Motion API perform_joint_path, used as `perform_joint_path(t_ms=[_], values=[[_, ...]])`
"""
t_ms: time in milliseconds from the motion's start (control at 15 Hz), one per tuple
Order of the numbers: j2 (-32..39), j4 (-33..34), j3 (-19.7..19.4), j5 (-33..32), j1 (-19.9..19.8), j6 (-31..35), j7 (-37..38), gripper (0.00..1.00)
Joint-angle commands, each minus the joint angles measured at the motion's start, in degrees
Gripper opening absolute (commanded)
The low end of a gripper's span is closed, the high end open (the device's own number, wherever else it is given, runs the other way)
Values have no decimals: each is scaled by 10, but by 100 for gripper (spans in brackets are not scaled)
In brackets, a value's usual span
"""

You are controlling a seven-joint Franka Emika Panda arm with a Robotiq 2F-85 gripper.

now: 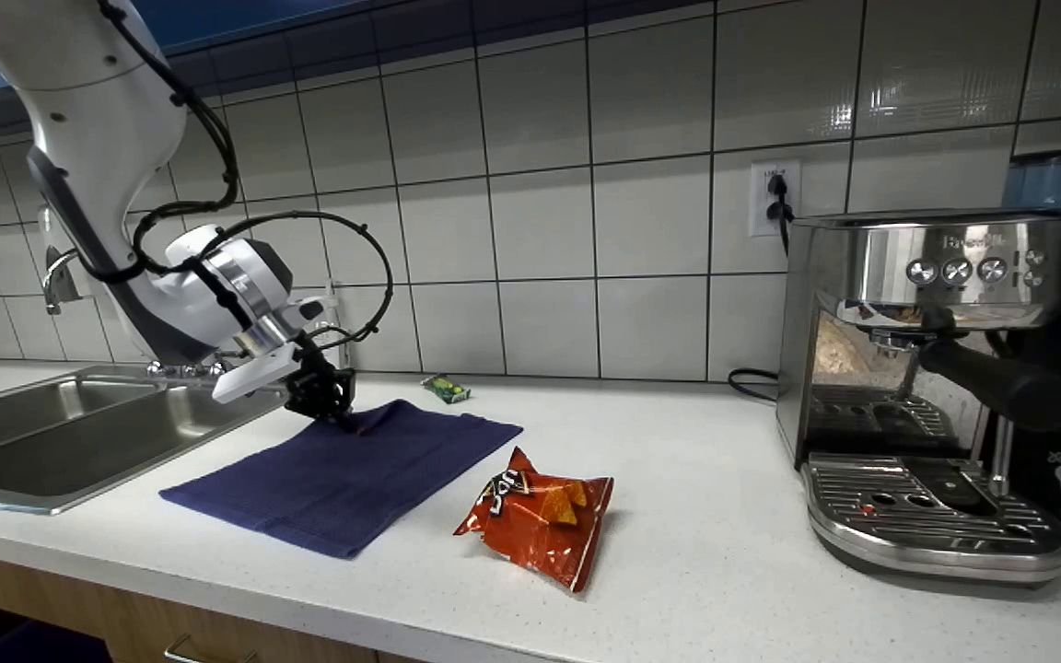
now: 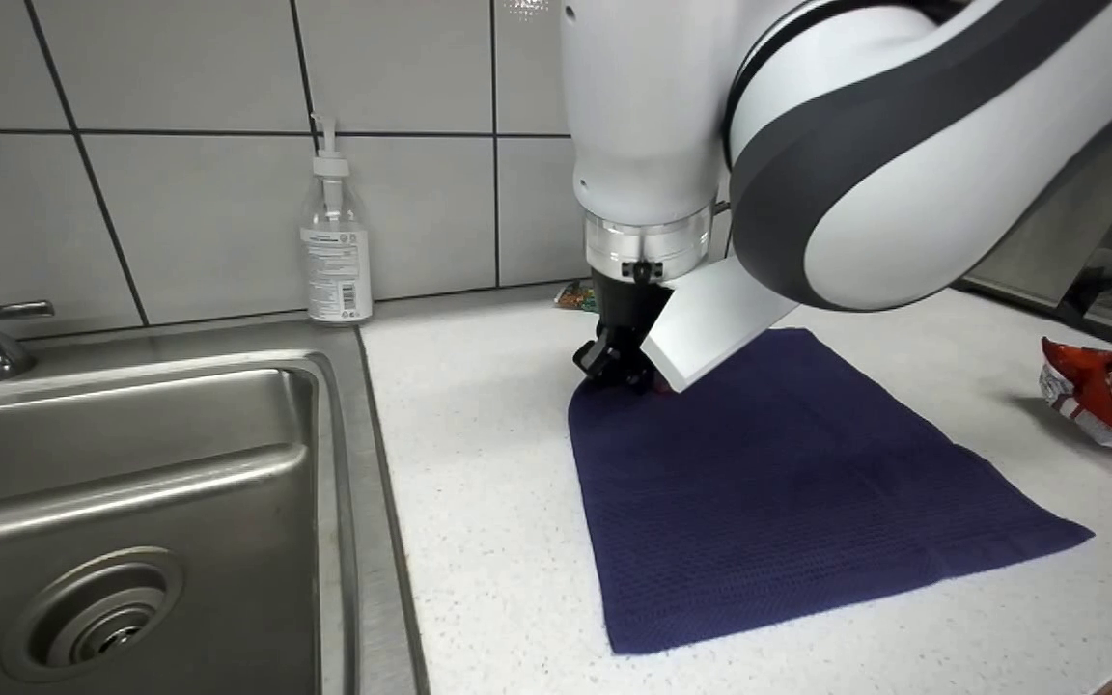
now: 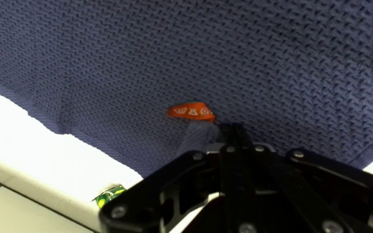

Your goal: Fold the cloth into a triangular shape

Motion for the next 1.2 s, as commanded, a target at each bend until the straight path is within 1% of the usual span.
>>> perform_joint_path(t_ms=[0,400,933,1133], values=[[2,6,-8,-9,10,-9,14,0],[-5,1,-7,-5,8,-6,10,0],[-55,-25,-4,3,-9,9,-1,0],[-64,-28,-3,-1,-9,8,3,0]])
